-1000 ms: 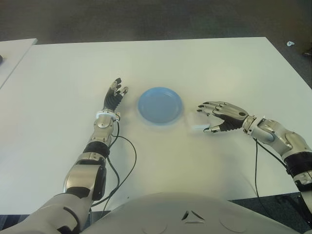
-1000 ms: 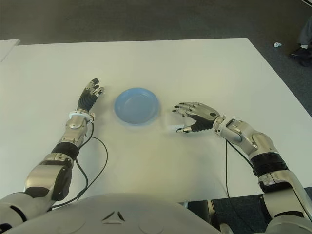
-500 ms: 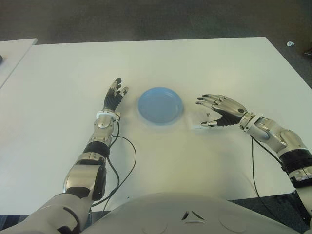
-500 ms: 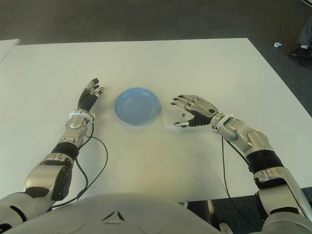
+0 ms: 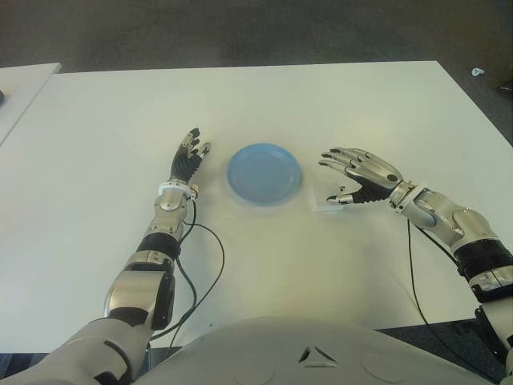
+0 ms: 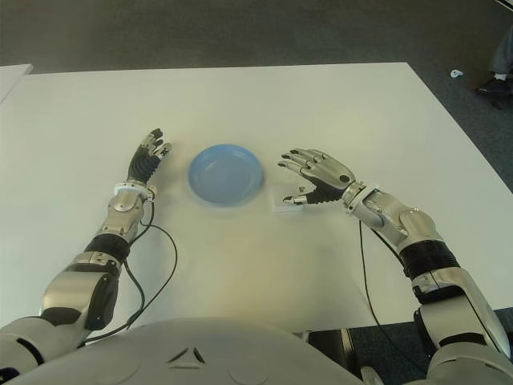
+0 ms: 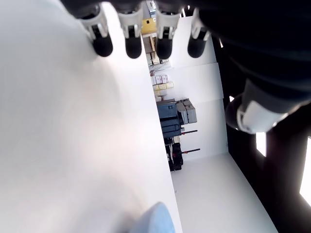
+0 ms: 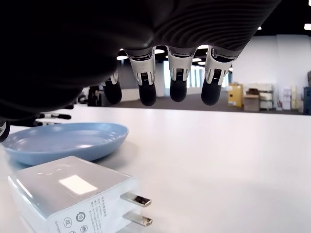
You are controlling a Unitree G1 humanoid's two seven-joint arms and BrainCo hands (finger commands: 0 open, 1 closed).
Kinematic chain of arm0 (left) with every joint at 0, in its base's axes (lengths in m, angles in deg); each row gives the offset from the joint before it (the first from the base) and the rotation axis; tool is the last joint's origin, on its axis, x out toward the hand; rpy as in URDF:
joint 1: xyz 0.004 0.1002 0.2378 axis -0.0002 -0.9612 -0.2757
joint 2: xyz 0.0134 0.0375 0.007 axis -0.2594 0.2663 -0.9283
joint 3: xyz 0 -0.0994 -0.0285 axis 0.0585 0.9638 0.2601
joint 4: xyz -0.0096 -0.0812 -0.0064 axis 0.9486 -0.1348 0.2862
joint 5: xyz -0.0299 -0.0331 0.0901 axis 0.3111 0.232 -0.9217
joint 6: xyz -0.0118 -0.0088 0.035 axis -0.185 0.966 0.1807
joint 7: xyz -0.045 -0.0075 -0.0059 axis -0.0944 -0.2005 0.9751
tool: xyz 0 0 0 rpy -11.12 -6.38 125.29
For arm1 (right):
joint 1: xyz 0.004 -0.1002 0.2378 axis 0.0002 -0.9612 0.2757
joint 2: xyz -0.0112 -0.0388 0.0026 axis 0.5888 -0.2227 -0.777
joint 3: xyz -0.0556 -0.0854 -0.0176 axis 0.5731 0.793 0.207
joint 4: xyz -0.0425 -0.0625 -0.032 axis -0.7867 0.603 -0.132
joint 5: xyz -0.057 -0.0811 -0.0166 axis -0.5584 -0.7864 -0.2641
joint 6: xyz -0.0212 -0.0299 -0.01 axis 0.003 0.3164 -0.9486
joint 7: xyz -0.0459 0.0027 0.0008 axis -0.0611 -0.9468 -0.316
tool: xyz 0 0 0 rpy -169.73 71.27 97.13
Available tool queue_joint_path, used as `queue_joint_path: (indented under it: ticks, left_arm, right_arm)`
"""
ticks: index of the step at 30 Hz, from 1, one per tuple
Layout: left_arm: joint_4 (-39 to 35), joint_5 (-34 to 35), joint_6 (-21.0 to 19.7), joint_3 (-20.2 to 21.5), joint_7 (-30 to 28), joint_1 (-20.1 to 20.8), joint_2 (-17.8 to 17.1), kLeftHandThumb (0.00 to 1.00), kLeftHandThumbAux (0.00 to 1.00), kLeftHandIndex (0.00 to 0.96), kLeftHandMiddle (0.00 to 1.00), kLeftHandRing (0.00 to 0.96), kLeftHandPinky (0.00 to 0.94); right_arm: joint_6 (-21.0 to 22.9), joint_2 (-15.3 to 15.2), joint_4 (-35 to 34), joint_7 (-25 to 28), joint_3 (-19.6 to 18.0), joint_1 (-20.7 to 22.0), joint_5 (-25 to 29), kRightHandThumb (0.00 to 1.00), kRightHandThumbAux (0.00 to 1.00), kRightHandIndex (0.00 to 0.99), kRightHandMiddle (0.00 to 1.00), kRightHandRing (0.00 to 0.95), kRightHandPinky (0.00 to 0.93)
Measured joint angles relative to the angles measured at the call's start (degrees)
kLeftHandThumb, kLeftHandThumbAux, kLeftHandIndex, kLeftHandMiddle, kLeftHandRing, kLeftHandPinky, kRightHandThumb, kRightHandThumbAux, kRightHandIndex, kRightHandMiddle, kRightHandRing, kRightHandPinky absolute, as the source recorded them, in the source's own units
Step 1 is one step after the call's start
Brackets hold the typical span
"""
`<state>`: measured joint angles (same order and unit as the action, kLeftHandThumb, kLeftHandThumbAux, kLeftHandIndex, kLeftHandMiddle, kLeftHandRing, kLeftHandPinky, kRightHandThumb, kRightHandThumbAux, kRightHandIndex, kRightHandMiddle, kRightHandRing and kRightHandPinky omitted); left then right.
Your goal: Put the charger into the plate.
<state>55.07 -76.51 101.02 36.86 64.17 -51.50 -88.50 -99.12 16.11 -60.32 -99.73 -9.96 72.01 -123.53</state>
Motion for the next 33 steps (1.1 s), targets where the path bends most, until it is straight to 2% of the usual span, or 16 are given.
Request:
queue_joint_path:
  ticks: [33]
  left_arm:
    - [-0.02, 0.01, 0.0, -0.05, 0.0, 0.0, 0.39, 0.0, 0.494, 0.0, 0.032, 0.005, 0.0]
  right_arm:
    - [1.76, 1.4, 2.22, -1.23, 4.01, 2.04, -0.7, 0.215, 0.177, 0.0, 0.0, 0.0, 0.0]
